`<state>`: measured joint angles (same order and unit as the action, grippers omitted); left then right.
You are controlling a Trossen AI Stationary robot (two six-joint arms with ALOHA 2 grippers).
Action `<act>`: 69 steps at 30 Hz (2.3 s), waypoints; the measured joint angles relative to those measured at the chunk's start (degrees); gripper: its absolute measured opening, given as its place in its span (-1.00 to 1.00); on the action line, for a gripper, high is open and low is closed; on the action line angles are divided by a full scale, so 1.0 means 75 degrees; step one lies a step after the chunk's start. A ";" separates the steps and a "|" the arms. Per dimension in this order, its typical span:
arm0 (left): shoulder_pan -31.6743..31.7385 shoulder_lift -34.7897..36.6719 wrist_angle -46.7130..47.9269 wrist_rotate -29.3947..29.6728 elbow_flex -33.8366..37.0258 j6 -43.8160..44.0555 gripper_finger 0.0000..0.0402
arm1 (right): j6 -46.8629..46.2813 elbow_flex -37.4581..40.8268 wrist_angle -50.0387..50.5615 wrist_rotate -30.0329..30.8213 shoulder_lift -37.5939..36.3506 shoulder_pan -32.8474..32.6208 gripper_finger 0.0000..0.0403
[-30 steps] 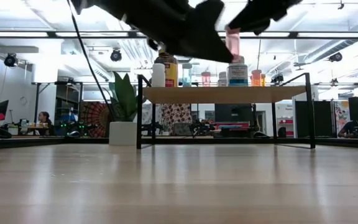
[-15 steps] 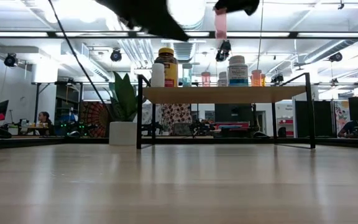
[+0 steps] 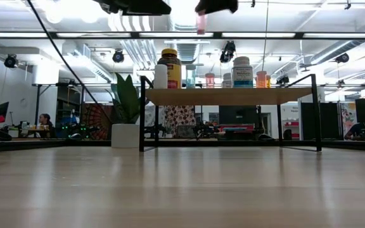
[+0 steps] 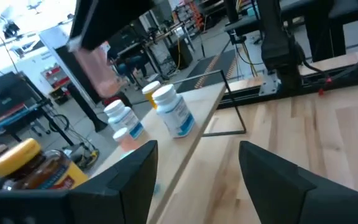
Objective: Pick and place medicine bottles onto shelf by color
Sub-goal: Put the pink medicine bottle on the shelf
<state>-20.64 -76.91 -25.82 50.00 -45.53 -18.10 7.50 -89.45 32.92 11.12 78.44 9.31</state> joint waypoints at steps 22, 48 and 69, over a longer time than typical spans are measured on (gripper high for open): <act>-0.0006 0.1379 0.0388 0.0196 0.0128 -0.1036 0.04 | 0.0205 -0.1874 0.0569 -0.2417 0.2656 0.3119 -0.44; -0.0015 0.1348 0.0379 0.0195 0.0128 -0.1037 0.04 | 0.0406 -0.1836 0.0807 -0.3428 0.3386 0.3445 -0.44; -0.0020 0.1345 0.0376 0.0192 0.0128 -0.1039 0.04 | 0.0525 -0.1687 0.0950 -0.3434 0.3366 0.3443 -0.40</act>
<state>-20.80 -66.83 -23.00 51.44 -44.58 -25.89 11.44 -102.10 40.04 -14.63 103.68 35.14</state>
